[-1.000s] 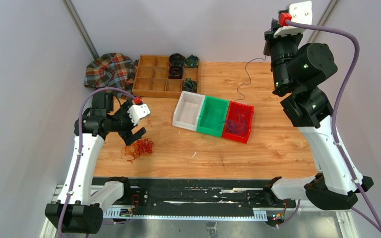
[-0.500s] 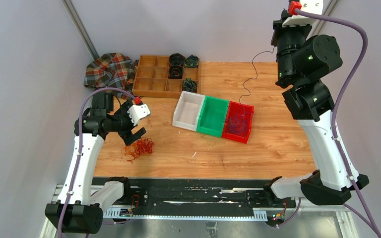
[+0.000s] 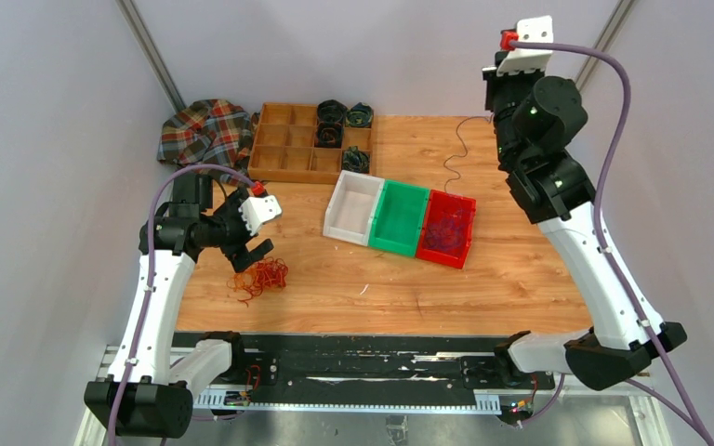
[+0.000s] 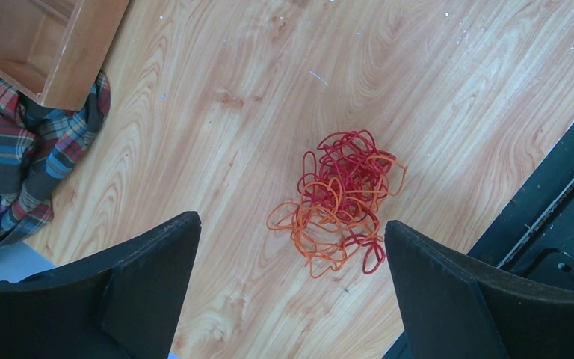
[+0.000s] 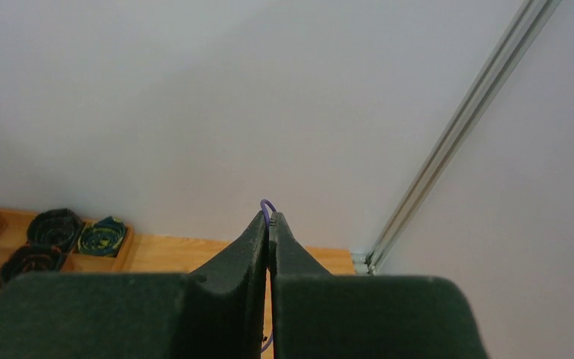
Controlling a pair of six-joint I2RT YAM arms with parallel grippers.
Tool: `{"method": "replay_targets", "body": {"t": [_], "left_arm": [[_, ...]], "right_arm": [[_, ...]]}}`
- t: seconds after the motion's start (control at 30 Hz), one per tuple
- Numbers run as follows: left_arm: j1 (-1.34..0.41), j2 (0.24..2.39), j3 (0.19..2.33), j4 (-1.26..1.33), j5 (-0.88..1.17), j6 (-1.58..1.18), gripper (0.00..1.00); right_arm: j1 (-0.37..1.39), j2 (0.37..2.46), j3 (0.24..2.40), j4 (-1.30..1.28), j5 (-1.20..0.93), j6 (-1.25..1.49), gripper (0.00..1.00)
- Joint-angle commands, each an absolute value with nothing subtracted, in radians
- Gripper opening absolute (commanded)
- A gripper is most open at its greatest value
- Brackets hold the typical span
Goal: Untangle the cables
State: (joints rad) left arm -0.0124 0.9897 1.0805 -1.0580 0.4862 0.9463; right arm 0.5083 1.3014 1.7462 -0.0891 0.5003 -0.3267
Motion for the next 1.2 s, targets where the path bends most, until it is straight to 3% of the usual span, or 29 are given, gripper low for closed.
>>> {"method": "replay_targets", "body": {"t": [0.0, 0.63, 1.17], "left_arm": [[-0.006, 0.981, 1.074, -1.066, 0.491, 0.953, 0.98], [-0.006, 0.990, 1.064, -1.067, 0.495, 0.975, 0.98], [-0.006, 0.962, 1.057, -1.068, 0.491, 0.986, 0.98]], "right_arm": [[0.489, 1.270, 1.660, -0.107, 0.477, -0.240, 0.01], [0.483, 0.966, 1.151, -0.218, 0.557, 0.027, 0.01], [0.479, 1.164, 0.973, -0.243, 0.536, 0.094, 0.01]]}}
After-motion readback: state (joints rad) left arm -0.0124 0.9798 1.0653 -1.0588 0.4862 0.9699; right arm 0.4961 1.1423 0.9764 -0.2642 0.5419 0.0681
